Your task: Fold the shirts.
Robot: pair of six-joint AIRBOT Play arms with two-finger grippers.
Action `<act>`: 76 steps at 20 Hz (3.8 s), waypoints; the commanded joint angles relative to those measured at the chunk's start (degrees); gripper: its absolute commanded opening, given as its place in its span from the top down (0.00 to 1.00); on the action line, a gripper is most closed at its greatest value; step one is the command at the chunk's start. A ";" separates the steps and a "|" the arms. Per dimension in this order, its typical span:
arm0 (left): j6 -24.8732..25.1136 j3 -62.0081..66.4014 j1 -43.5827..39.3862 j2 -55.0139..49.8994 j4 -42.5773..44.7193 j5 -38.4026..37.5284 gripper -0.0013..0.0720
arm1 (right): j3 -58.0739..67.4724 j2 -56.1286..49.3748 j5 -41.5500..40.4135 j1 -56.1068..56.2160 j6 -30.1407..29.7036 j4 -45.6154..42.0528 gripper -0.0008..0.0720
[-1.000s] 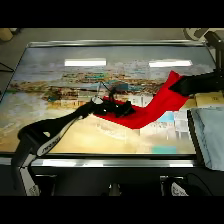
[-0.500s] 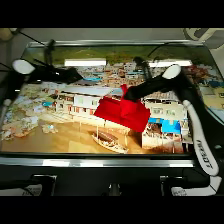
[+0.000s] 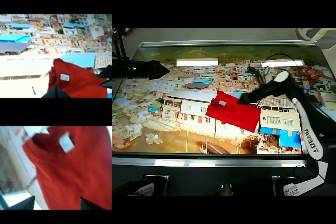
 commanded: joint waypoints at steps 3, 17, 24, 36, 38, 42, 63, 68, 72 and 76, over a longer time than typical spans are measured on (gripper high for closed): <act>-0.04 -0.79 0.22 0.59 2.64 -0.83 0.95 | -9.33 4.98 11.72 -14.51 5.79 -22.64 0.15; 0.02 -2.45 0.22 0.59 2.16 -0.61 0.95 | -16.04 6.78 -1.46 -16.17 -9.51 16.37 0.96; 1.25 -2.51 0.22 0.57 2.16 1.88 0.95 | 13.73 8.87 17.09 -37.81 3.69 -0.04 0.96; 6.51 -8.98 -6.54 0.55 2.03 8.15 0.95 | 23.76 13.60 30.75 -64.35 8.92 -9.42 0.96; 6.49 -10.01 -8.44 0.52 2.10 9.70 0.95 | 23.74 14.91 30.88 -66.49 9.31 -16.00 0.96; 6.49 -10.03 -10.34 0.48 2.05 10.71 0.95 | 16.31 18.10 31.02 -66.25 9.66 -29.75 0.96; -13.46 13.68 -16.15 -5.92 44.65 0.13 0.95 | 19.28 24.98 -5.09 -48.00 -0.50 -35.95 0.17; -18.05 13.14 -13.64 -16.22 40.61 -24.00 0.27 | 14.95 17.90 16.55 -21.38 5.35 -37.44 0.17; -20.04 2.16 -17.29 -10.10 40.50 -16.92 0.27 | 4.24 16.35 19.30 -11.85 4.46 -35.63 0.16; -20.17 1.42 -18.05 -9.46 40.54 -15.28 0.28 | 2.80 16.11 17.62 -9.75 4.50 -36.59 0.15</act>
